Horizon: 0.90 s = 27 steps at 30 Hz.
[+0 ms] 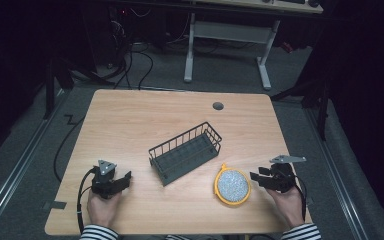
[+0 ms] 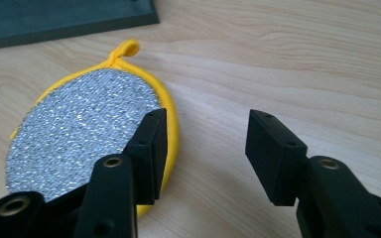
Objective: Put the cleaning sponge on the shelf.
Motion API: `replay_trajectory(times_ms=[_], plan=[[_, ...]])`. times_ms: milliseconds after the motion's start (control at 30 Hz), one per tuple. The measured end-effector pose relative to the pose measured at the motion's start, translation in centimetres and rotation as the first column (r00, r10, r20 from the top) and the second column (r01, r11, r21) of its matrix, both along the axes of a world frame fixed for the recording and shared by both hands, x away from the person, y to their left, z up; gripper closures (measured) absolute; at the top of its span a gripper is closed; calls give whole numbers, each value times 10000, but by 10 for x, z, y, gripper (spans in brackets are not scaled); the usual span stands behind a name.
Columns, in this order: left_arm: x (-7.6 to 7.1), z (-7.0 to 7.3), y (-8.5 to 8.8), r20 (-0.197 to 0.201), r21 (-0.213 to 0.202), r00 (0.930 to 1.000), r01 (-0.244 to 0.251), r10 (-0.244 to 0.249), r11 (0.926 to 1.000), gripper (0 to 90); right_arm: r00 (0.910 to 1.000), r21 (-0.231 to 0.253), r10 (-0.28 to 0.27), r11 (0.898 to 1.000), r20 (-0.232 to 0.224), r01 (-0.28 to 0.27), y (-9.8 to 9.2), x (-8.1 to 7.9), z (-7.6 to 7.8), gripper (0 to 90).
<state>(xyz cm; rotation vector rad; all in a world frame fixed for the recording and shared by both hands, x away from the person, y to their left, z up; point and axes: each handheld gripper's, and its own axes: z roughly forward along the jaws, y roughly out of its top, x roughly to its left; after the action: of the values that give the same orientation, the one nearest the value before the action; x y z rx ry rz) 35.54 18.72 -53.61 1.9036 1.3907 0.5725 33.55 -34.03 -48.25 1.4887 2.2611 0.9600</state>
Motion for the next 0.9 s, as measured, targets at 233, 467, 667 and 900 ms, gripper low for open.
replay_trajectory(times_ms=[233,467,667,900], plan=[[0,0,-3,17,253,10000,53,-54,9997,344,9953,-193,652,9976,-715,-667,21,9,5,456],[0,0,-4,20,354,10000,60,-61,9994,339,9844,-343,991,9939,-1451,-1051,34,21,3,417],[0,0,-4,16,359,10000,72,-73,9993,335,9775,-375,1073,9925,-1818,-1160,39,29,-2,414],[0,0,-4,14,359,10000,81,-81,9993,331,9613,-180,1242,9910,-2460,-1327,42,40,-8,477]])
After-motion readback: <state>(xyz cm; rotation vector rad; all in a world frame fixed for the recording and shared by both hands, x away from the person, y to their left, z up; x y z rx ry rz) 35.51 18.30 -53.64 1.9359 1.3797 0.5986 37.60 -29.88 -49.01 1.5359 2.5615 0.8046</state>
